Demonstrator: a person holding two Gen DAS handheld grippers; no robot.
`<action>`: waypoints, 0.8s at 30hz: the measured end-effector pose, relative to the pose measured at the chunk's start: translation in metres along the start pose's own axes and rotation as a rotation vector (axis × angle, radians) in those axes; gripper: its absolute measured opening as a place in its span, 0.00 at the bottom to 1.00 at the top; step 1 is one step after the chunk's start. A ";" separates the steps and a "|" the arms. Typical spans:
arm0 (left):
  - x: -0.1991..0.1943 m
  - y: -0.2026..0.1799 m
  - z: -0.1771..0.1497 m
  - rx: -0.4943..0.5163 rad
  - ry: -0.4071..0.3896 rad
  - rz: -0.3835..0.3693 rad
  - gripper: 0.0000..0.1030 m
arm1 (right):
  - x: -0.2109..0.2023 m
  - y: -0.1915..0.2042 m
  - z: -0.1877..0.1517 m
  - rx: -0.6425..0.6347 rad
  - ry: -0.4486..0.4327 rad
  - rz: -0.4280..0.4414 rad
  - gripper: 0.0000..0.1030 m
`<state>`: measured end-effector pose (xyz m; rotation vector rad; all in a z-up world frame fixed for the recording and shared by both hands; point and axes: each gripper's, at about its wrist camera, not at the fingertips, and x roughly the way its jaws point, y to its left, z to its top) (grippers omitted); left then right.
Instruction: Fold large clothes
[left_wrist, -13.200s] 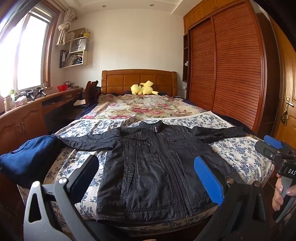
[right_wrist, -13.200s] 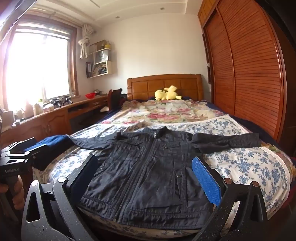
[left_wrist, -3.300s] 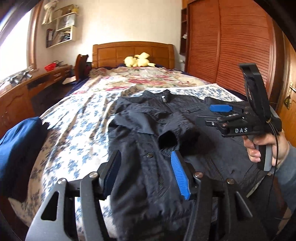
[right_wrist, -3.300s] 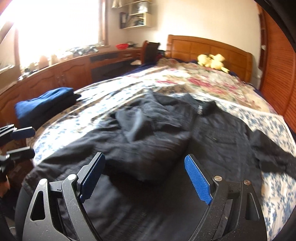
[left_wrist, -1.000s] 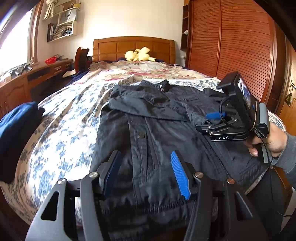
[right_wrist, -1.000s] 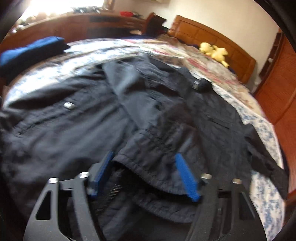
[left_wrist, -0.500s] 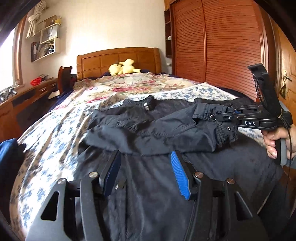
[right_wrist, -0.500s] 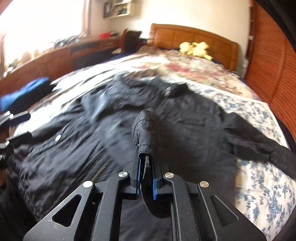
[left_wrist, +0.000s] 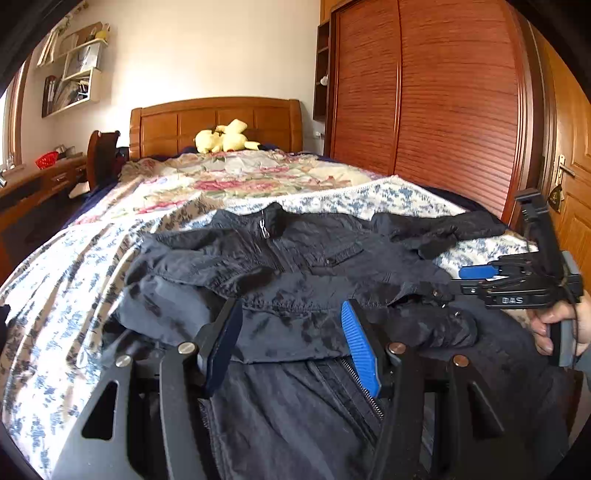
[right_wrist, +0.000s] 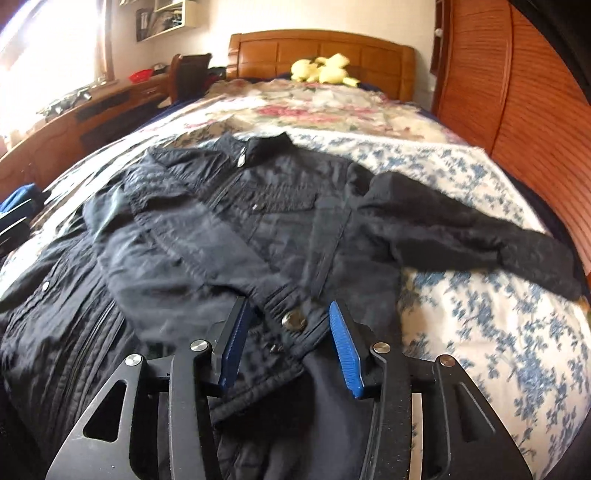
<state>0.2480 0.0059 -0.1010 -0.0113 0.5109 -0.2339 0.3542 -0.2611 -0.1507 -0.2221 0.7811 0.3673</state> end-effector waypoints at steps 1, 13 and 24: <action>0.004 0.000 -0.004 0.002 0.006 0.005 0.54 | 0.001 0.002 -0.003 0.001 0.008 0.010 0.44; 0.016 0.003 -0.016 -0.019 0.029 -0.041 0.54 | 0.003 0.025 -0.045 0.052 0.099 0.118 0.59; 0.018 0.000 -0.019 -0.003 0.029 -0.034 0.54 | -0.010 0.053 -0.049 -0.044 0.096 0.187 0.01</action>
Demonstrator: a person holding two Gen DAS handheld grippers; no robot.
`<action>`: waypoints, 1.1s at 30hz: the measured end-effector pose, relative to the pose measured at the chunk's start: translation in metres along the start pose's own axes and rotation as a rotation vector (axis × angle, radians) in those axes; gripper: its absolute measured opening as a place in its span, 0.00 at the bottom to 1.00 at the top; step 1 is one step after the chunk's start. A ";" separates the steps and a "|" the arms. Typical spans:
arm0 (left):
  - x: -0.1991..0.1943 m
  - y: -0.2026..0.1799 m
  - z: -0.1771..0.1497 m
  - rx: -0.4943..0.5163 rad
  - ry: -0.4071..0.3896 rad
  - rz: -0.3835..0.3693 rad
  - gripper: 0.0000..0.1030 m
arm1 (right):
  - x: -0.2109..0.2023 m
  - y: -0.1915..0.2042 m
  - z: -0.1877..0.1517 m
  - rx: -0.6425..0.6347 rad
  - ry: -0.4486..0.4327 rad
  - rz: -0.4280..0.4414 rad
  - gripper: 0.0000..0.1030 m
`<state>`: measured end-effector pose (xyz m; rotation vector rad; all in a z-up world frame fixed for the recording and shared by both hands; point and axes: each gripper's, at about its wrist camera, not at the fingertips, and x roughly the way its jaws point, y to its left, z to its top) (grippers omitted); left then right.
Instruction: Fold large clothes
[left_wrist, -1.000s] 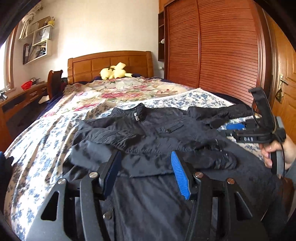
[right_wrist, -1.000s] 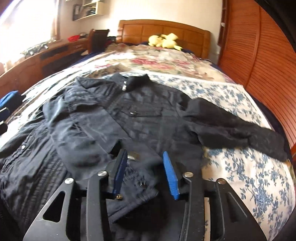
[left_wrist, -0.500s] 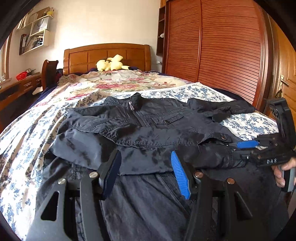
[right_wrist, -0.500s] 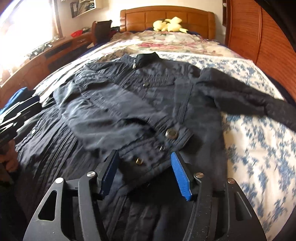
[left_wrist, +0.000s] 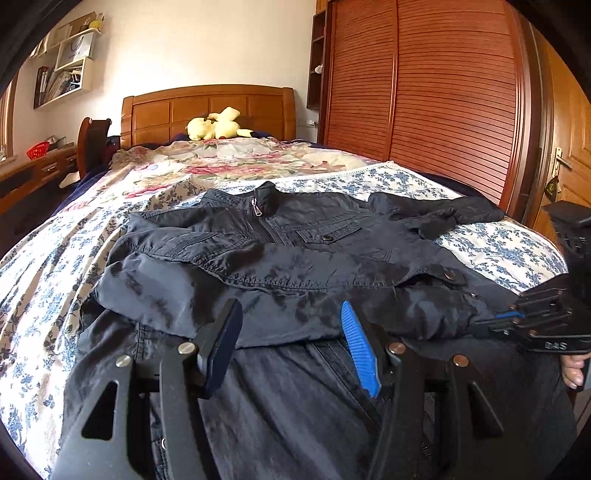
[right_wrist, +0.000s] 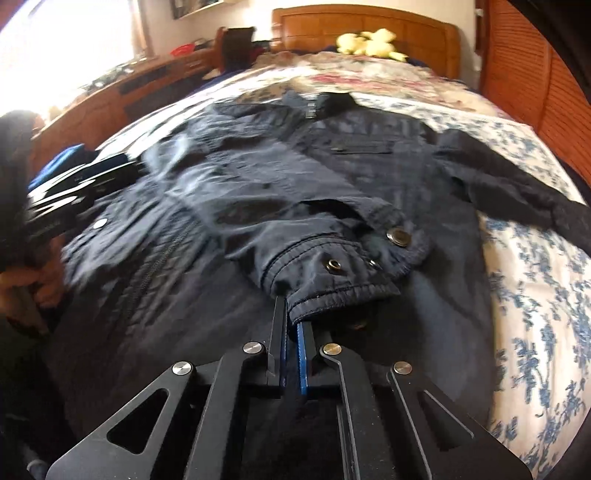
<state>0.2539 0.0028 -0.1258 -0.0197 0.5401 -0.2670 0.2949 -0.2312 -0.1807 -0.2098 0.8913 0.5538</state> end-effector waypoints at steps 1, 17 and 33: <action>0.000 0.000 0.000 0.000 0.000 0.001 0.54 | -0.005 0.004 -0.003 -0.005 -0.002 0.001 0.01; 0.005 0.001 -0.002 0.005 0.013 0.011 0.54 | -0.045 0.004 -0.004 -0.013 -0.074 -0.061 0.53; 0.006 -0.001 -0.004 0.012 0.016 0.017 0.54 | -0.007 -0.082 -0.012 0.089 0.049 -0.191 0.56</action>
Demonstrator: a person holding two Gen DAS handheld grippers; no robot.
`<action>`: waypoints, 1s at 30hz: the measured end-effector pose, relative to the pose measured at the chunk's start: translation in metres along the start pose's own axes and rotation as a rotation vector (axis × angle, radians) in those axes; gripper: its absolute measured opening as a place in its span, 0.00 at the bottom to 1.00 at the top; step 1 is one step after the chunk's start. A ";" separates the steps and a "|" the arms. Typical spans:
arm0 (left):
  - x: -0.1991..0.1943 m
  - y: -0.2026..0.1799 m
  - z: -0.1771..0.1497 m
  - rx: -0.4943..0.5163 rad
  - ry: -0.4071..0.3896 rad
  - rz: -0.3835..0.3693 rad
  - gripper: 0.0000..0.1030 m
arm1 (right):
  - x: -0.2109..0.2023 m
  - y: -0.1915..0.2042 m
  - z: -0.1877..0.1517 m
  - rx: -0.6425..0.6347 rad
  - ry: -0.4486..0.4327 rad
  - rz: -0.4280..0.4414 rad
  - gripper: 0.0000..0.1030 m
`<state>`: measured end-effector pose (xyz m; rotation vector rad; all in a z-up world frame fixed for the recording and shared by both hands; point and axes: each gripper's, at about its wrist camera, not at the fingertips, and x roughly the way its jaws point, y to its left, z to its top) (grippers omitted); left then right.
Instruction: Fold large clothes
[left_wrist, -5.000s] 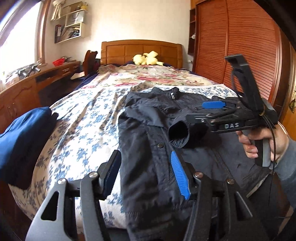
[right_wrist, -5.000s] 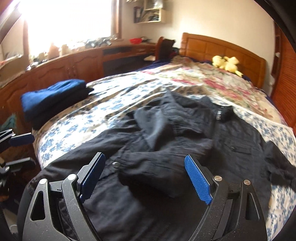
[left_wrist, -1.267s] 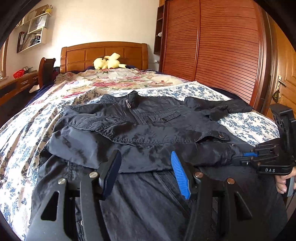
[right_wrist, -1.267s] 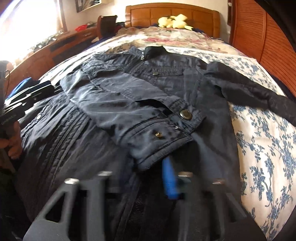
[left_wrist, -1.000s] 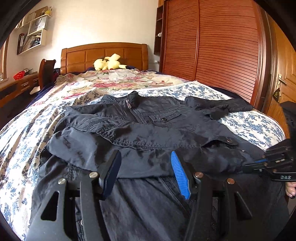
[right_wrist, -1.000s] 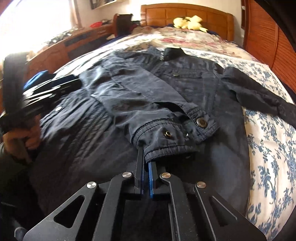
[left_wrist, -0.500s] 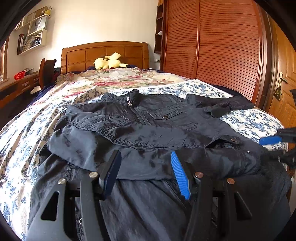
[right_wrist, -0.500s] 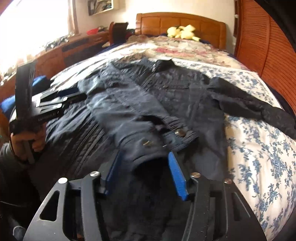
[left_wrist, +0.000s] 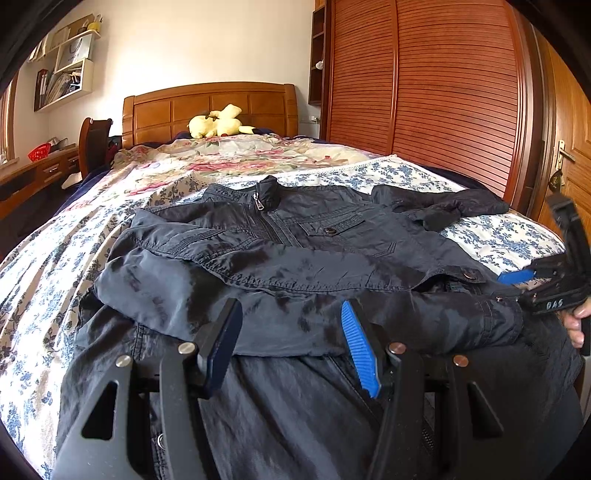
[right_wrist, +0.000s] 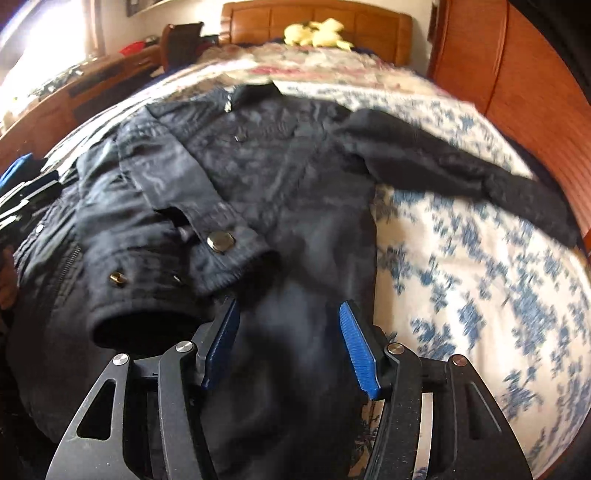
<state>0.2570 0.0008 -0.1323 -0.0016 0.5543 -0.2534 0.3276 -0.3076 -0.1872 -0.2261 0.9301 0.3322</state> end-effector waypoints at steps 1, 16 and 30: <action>0.000 0.000 0.000 0.001 -0.001 0.000 0.54 | 0.004 -0.001 -0.003 0.006 0.010 0.005 0.56; 0.001 -0.001 -0.001 0.000 0.002 -0.001 0.54 | 0.000 0.002 -0.016 -0.003 0.009 -0.062 0.75; 0.002 -0.004 -0.007 0.028 0.003 0.026 0.54 | -0.037 -0.117 0.037 0.114 -0.081 -0.169 0.74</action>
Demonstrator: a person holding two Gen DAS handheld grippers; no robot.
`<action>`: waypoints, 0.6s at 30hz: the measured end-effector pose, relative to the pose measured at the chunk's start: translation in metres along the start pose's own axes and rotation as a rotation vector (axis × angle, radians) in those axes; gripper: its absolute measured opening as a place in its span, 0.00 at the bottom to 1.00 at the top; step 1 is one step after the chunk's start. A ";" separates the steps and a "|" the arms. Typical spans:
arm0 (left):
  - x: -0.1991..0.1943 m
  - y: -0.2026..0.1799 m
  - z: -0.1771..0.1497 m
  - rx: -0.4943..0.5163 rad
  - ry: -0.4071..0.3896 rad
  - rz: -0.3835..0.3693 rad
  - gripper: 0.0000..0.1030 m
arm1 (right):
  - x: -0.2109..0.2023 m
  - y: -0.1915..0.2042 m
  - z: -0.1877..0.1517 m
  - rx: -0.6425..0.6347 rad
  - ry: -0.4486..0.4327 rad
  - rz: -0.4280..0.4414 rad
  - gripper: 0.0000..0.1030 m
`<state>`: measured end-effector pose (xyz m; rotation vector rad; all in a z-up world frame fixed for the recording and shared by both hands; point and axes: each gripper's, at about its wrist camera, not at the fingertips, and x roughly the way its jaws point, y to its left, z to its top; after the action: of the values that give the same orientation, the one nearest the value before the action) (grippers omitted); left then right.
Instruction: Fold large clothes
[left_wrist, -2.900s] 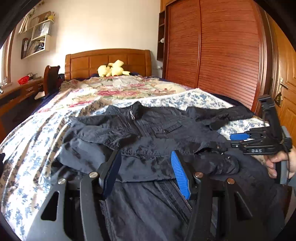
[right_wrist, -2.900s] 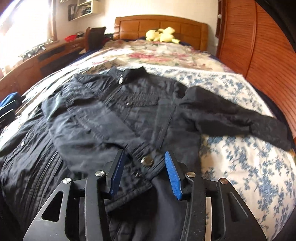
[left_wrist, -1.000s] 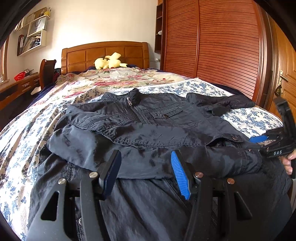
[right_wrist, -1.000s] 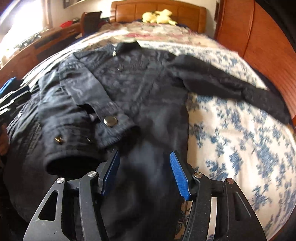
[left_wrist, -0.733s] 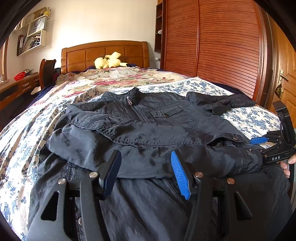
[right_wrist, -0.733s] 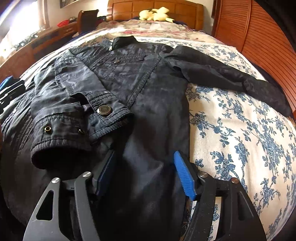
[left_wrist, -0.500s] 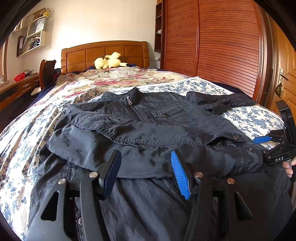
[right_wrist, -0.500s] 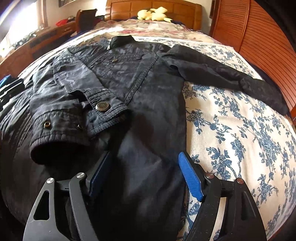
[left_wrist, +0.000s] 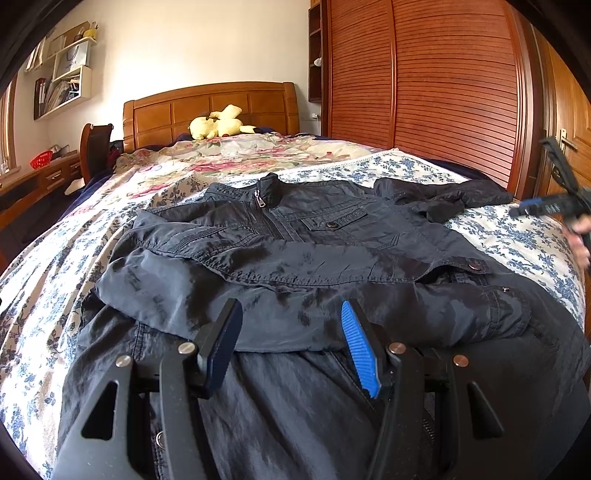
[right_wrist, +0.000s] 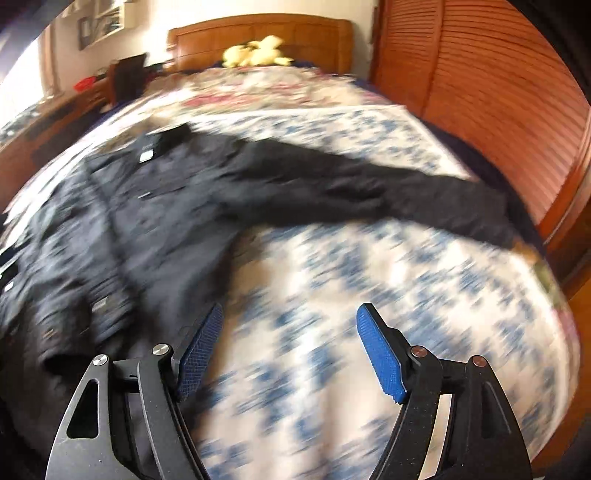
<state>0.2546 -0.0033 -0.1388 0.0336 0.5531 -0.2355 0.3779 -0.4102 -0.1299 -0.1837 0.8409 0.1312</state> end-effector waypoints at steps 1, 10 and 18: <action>0.001 0.000 0.000 0.000 0.001 0.001 0.54 | 0.005 -0.014 0.008 0.004 -0.004 -0.033 0.75; -0.001 0.000 -0.001 0.000 -0.003 0.018 0.54 | 0.043 -0.129 0.059 0.179 -0.060 -0.176 0.74; 0.003 -0.003 -0.002 0.018 0.010 0.029 0.54 | 0.073 -0.209 0.063 0.302 -0.017 -0.290 0.74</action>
<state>0.2557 -0.0071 -0.1421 0.0602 0.5605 -0.2125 0.5108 -0.5973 -0.1205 -0.0190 0.7986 -0.2649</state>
